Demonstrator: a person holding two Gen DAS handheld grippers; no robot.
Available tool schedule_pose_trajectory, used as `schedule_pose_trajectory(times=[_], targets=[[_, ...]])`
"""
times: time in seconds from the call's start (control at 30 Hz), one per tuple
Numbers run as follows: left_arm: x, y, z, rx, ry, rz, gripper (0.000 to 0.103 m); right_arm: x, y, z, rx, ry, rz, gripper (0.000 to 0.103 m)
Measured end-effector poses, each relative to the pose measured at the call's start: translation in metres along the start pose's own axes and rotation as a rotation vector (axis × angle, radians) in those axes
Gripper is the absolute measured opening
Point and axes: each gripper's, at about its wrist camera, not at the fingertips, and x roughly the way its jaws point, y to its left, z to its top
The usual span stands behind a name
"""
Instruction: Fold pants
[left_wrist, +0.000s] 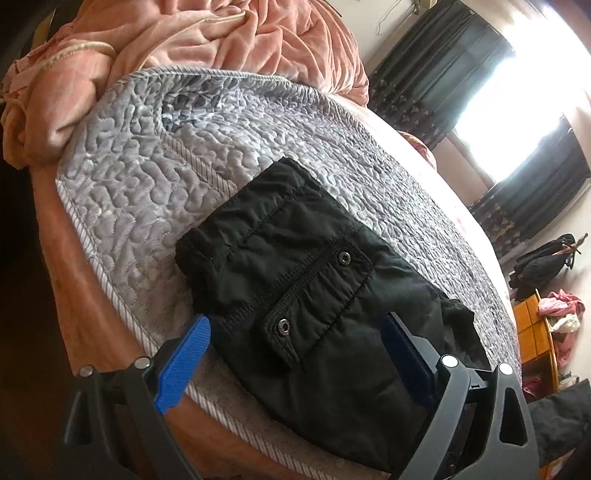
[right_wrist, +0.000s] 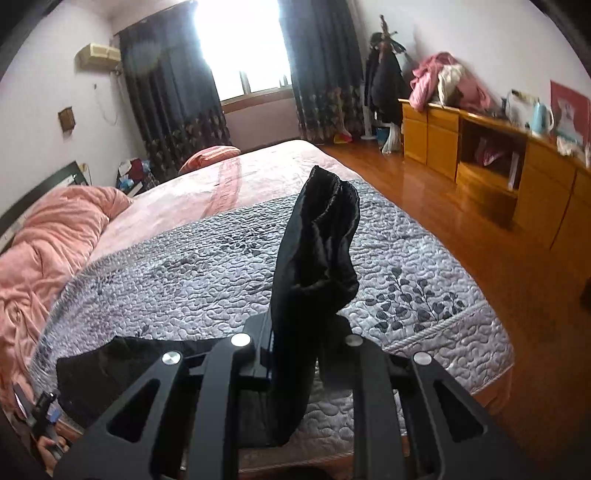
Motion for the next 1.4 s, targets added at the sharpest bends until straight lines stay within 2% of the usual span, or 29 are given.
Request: schedule_pose_trajectory(times=[0.5,1.4], targets=[[0.004,0.001,0.001,0.000,0.015,-0.022,0.094,-0.005,0.051,-0.001,-0.101,-0.021,-0.014,0.016],[0.014,-0.003,0.000,0.012,0.051,0.004,0.094,-0.002,0.102,-0.007,-0.261,-0.067,0.000,0.016]])
